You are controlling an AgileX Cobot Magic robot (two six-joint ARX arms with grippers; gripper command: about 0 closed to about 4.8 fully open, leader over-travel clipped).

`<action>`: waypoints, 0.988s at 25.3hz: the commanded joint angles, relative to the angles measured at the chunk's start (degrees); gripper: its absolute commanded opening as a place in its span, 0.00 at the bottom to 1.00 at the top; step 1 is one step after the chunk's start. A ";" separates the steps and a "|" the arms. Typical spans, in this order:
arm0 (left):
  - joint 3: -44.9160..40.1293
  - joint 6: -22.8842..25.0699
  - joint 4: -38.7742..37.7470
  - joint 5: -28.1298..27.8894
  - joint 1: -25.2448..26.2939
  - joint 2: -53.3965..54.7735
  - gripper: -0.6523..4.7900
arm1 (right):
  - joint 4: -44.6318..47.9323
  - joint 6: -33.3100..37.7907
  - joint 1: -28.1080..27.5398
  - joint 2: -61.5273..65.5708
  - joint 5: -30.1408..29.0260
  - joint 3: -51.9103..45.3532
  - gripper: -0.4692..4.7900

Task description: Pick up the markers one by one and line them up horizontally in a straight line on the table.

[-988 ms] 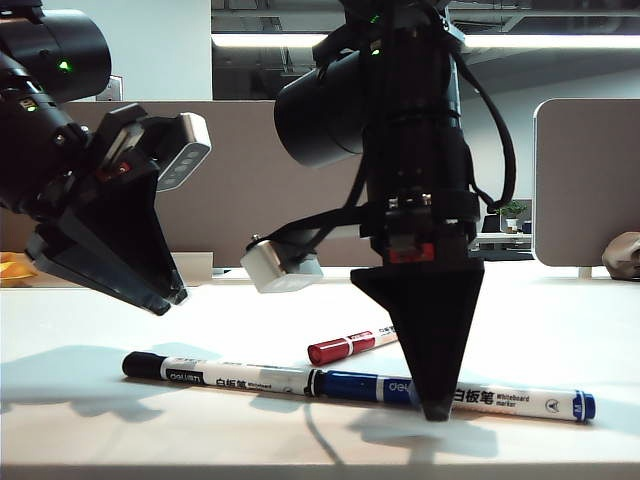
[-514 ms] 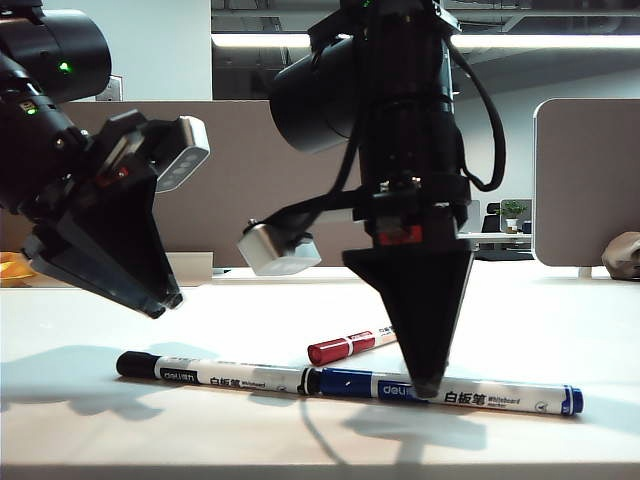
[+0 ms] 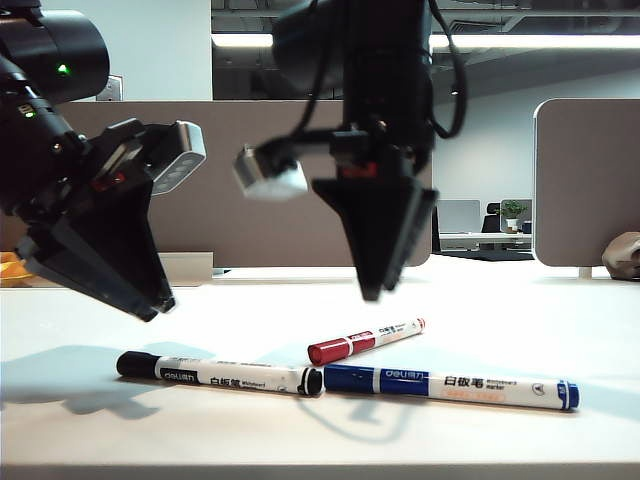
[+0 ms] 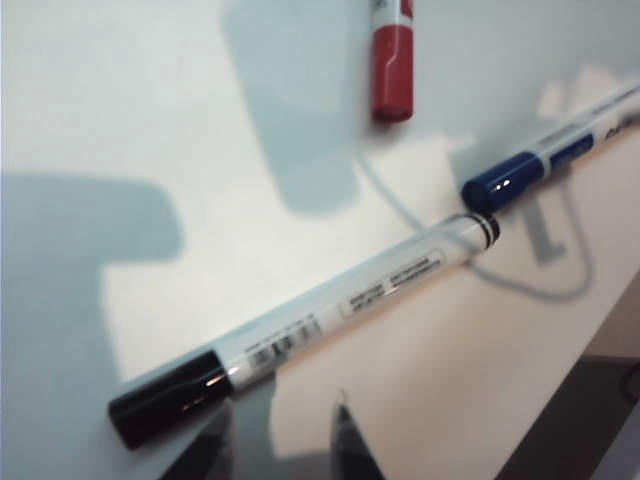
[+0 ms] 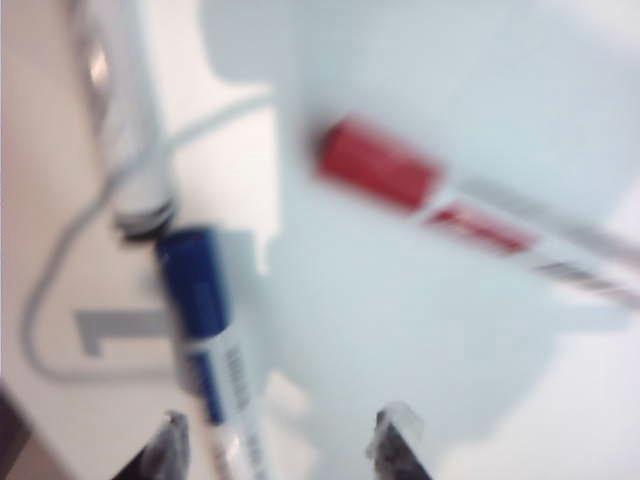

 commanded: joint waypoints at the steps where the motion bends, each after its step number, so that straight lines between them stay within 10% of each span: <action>1: 0.28 -0.77 -0.48 0.15 1.99 -0.50 0.35 | 3.50 3.78 -2.21 -0.37 1.20 2.84 0.54; 25: 0.24 -2.16 -2.12 -0.37 4.37 -1.88 0.35 | 3.15 6.71 -8.28 5.51 0.39 3.72 0.48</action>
